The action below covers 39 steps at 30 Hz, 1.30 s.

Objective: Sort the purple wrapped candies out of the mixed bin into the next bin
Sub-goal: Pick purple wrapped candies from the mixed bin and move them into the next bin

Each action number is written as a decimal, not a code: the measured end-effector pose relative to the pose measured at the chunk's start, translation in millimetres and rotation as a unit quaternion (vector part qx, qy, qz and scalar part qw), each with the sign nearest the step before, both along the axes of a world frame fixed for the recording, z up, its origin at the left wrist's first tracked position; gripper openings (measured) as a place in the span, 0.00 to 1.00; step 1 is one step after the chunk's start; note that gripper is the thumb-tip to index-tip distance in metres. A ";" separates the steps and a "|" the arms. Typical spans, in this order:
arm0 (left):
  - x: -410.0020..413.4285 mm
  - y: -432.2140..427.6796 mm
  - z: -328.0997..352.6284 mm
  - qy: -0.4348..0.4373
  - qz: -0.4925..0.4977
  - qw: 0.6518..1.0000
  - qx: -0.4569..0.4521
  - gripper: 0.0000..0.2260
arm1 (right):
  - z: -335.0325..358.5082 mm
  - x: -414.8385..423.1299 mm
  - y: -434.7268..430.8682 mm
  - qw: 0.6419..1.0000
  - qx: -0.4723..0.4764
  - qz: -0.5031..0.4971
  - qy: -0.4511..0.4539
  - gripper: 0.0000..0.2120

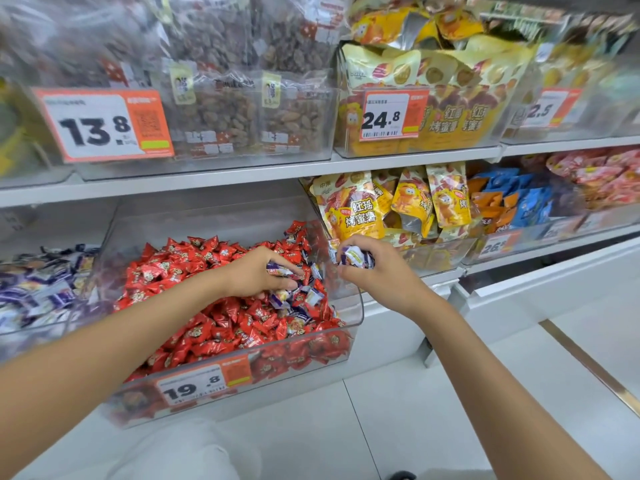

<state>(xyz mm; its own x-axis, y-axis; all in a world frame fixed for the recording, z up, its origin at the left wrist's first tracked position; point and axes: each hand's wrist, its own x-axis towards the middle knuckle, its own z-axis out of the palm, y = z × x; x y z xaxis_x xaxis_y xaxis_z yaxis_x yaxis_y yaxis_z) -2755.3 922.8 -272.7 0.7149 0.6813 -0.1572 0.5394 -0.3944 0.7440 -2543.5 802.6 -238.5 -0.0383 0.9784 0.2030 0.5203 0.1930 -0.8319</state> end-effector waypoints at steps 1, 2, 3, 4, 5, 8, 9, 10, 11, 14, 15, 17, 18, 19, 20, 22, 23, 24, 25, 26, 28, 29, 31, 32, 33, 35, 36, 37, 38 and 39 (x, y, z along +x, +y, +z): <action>-5.8 -0.6 6.3 -0.009 0.013 1.000 0.012 0.07 | 2.0 -1.9 -0.1 1.000 0.002 -0.002 -0.011 0.10; -12.8 -1.3 12.4 -0.015 0.028 0.999 0.023 0.06 | 4.9 -4.8 -0.5 1.000 0.003 -0.004 -0.018 0.10; -22.1 -1.6 17.7 -0.021 0.043 0.998 0.032 0.04 | 7.7 -9.1 -0.8 1.000 0.004 -0.005 -0.026 0.10; -33.6 -2.4 23.2 -0.024 0.054 0.997 0.043 0.03 | 10.6 -15.4 -1.2 0.999 0.003 -0.004 -0.032 0.10; -47.1 -2.9 27.7 -0.028 0.062 0.996 0.053 0.01 | 13.7 -23.9 -1.4 0.999 0.000 0.002 -0.037 0.09; -91.1 -13.8 45.5 -0.051 0.079 0.992 0.079 0.01 | 18.9 -58.7 1.0 0.997 -0.003 0.036 -0.063 0.07; -106.6 -18.6 51.3 -0.063 0.089 0.990 0.085 0.01 | 19.5 -73.2 3.0 0.996 -0.003 0.046 -0.079 0.06; -122.5 -23.8 57.0 -0.073 0.099 0.988 0.092 0.02 | 19.3 -88.9 5.8 0.994 -0.001 0.058 -0.090 0.06; -140.4 -27.5 61.5 -0.074 0.113 0.985 0.104 0.02 | 18.9 -105.3 9.1 0.993 -0.001 0.072 -0.093 0.05; -206.4 -35.1 69.4 -0.066 0.158 0.978 0.120 0.03 | 20.0 -159.4 21.7 0.989 -0.007 0.116 -0.094 0.03; -231.7 -35.8 68.8 -0.067 0.175 0.975 0.117 0.02 | 21.2 -179.0 25.9 0.986 -0.009 0.135 -0.093 0.03; -286.0 -35.8 66.3 -0.058 0.218 0.966 0.129 0.02 | 23.2 -222.0 36.3 0.982 -0.003 0.173 -0.079 0.04; -311.4 -36.5 66.4 -0.054 0.239 0.960 0.136 0.03 | 24.5 -244.0 42.7 0.979 0.008 0.188 -0.077 0.07; -336.0 -35.3 65.2 -0.050 0.264 0.953 0.142 0.03 | 25.5 -265.6 49.8 0.976 0.017 0.199 -0.082 0.11; -359.1 -33.4 63.5 -0.043 0.283 0.946 0.152 0.03 | 26.0 -286.8 58.6 0.973 0.021 0.211 -0.091 0.13; -398.5 -25.3 57.2 -0.016 0.314 0.933 0.177 0.01 | 24.7 -324.1 79.0 0.966 0.009 0.228 -0.122 0.11; -414.7 -17.7 51.4 -0.003 0.328 0.927 0.181 0.01 | 22.8 -340.0 90.4 0.962 0.003 0.232 -0.143 0.11; -425.2 -10.8 46.8 0.009 0.339 0.924 0.180 0.02 | 20.1 -353.5 102.4 0.958 -0.006 0.234 -0.165 0.12; -432.3 -4.7 42.1 0.025 0.350 0.920 0.175 0.04 | 17.1 -365.0 114.6 0.953 -0.023 0.235 -0.188 0.14; -436.0 1.3 37.9 0.038 0.356 0.918 0.173 0.06 | 14.5 -374.6 125.2 0.948 -0.038 0.235 -0.211 0.17; -435.4 13.2 31.3 0.049 0.363 0.913 0.178 0.09 | 9.2 -388.4 144.6 0.940 -0.048 0.226 -0.253 0.21; -434.6 20.0 28.9 0.045 0.370 0.909 0.185 0.10 | 7.0 -393.8 152.9 0.940 -0.047 0.218 -0.259 0.22; -431.5 30.9 27.8 0.055 0.386 0.900 0.195 0.14 | 4.8 -401.8 167.0 0.945 -0.045 0.219 -0.238 0.24; -431.6 36.7 27.7 0.075 0.381 0.901 0.193 0.18 | 4.2 -404.0 173.1 0.945 -0.054 0.231 -0.224 0.27; -432.9 41.7 26.4 0.100 0.364 0.909 0.178 0.23 | 3.9 -405.0 178.0 0.942 -0.071 0.248 -0.215 0.31; -436.3 44.1 23.2 0.116 0.323 0.932 0.117 0.35 | 2.0 -403.0 183.7 0.930 -0.091 0.270 -0.230 0.37; -437.9 41.7 21.9 0.102 0.313 0.940 0.092 0.38 | 0.6 -400.2 183.8 0.928 -0.086 0.269 -0.241 0.36; -440.8 38.1 18.8 0.086 0.312 0.943 0.081 0.40 | -1.4 -397.5 182.9 0.931 -0.079 0.263 -0.242 0.32; -443.7 33.7 14.1 0.076 0.315 0.942 0.084 0.40 | -3.1 -395.6 181.0 0.935 -0.072 0.261 -0.229 0.26; -447.5 28.3 8.3 0.072 0.319 0.940 0.093 0.39 | -4.9 -395.9 178.4 0.939 -0.070 0.269 -0.205 0.20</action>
